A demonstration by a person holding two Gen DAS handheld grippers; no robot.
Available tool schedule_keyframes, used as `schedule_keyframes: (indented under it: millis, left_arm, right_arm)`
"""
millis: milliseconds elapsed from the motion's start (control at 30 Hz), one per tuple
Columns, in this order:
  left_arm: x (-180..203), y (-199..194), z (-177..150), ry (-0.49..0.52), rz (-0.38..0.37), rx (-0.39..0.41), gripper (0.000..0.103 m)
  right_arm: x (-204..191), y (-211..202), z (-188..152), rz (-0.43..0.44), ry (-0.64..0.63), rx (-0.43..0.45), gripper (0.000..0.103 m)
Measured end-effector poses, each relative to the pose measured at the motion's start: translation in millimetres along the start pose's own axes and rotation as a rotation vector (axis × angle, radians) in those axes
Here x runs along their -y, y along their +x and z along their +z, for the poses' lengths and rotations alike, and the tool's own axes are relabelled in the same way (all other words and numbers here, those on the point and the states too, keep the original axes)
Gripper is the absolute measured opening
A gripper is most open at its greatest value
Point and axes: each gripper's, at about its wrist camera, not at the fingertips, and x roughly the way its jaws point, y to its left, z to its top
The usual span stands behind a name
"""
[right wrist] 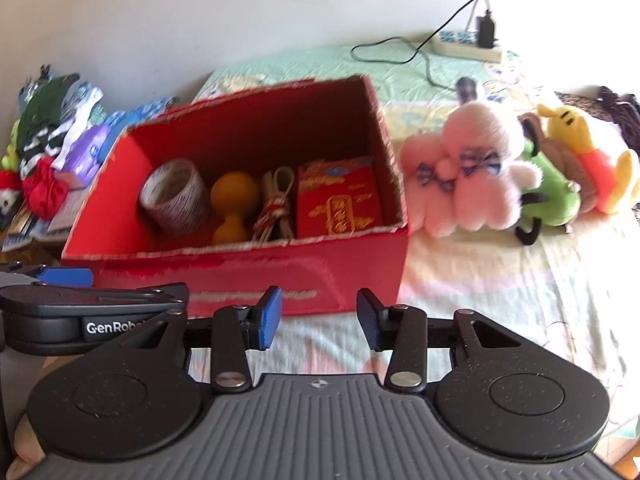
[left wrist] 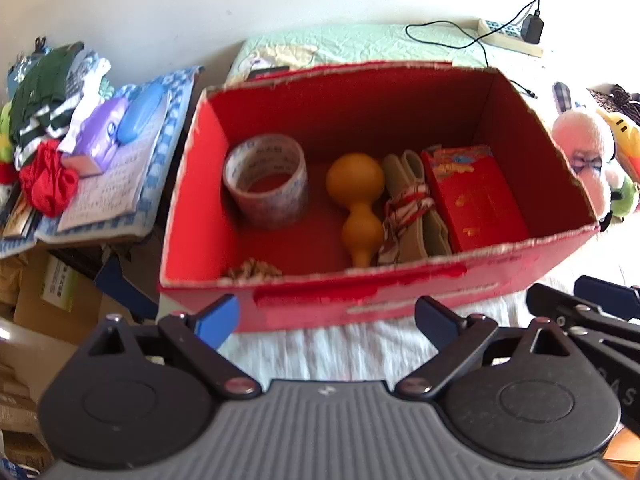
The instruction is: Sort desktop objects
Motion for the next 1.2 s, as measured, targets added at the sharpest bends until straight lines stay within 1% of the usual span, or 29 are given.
schedule_keyframes:
  millis: [100, 133, 167, 233, 267, 367, 433, 533, 600, 667, 767, 967, 1033, 1100, 1200]
  left_arm:
    - [-5.0, -2.1, 9.1, -0.012, -0.036, -0.019, 0.097]
    - [-5.8, -3.9, 11.1, -0.010, -0.045, -0.017, 0.097]
    - [-5.2, -8.4, 12.2, 0.007, -0.050, 0.005, 0.097]
    - [-4.0, -17.0, 14.2, 0.027, -0.046, 0.018, 0.098]
    - [-4.2, -20.6, 14.8, 0.028, -0.051, 0.022, 0.097]
    - [-9.1, -27.3, 18.4, 0.023, -0.049, 0.049, 0.100]
    - [-14.0, -27.2, 22.4, 0.014, -0.060, 0.047, 0.100]
    - [-19.2, -24.5, 27.9, 0.011, -0.036, 0.058, 0.101]
    - [-21.3, -20.5, 32.3, 0.011, -0.032, 0.047, 0.101]
    - [-23.4, -16.6, 37.2, -0.003, -0.035, 0.037, 0.101]
    - [-23.0, -11.4, 43.0, -0.012, -0.001, 0.041, 0.102]
    - [-20.1, -1.5, 50.6, -0.042, 0.029, 0.027, 0.102]
    - [-16.9, 4.7, 54.2, -0.040, 0.045, 0.003, 0.102]
    - [-14.6, 12.8, 57.9, -0.039, 0.040, -0.040, 0.102]
    - [-11.8, 20.0, 59.5, -0.048, 0.056, -0.068, 0.102]
  right_arm:
    - [-1.3, -6.9, 9.2, -0.016, 0.010, 0.024, 0.044]
    - [-2.2, -9.5, 12.5, -0.019, 0.012, 0.033, 0.044]
    - [-3.2, -12.4, 15.4, -0.020, 0.015, 0.042, 0.044]
    - [-4.9, -17.0, 21.3, -0.013, 0.025, 0.051, 0.045]
    - [-5.5, -18.8, 24.1, -0.013, 0.030, 0.055, 0.044]
    - [-8.2, -23.5, 32.2, -0.016, 0.030, 0.077, 0.045]
    - [-10.7, -24.9, 37.4, -0.016, 0.027, 0.089, 0.045]
    - [-14.3, -21.6, 44.6, -0.010, 0.020, 0.109, 0.045]
    - [-15.0, -17.6, 48.9, -0.003, 0.029, 0.110, 0.045]
    - [-15.3, -13.9, 52.9, 0.011, 0.031, 0.110, 0.045]
    - [-15.4, -7.5, 57.8, 0.018, 0.021, 0.107, 0.045]
    - [-11.1, 8.0, 70.0, 0.064, -0.005, 0.069, 0.045]
    - [-9.9, 14.6, 73.5, 0.079, -0.015, 0.046, 0.046]
    - [-8.8, 21.6, 76.7, 0.096, -0.024, 0.018, 0.046]
    - [-5.5, 28.9, 80.9, 0.099, -0.020, 0.003, 0.046]
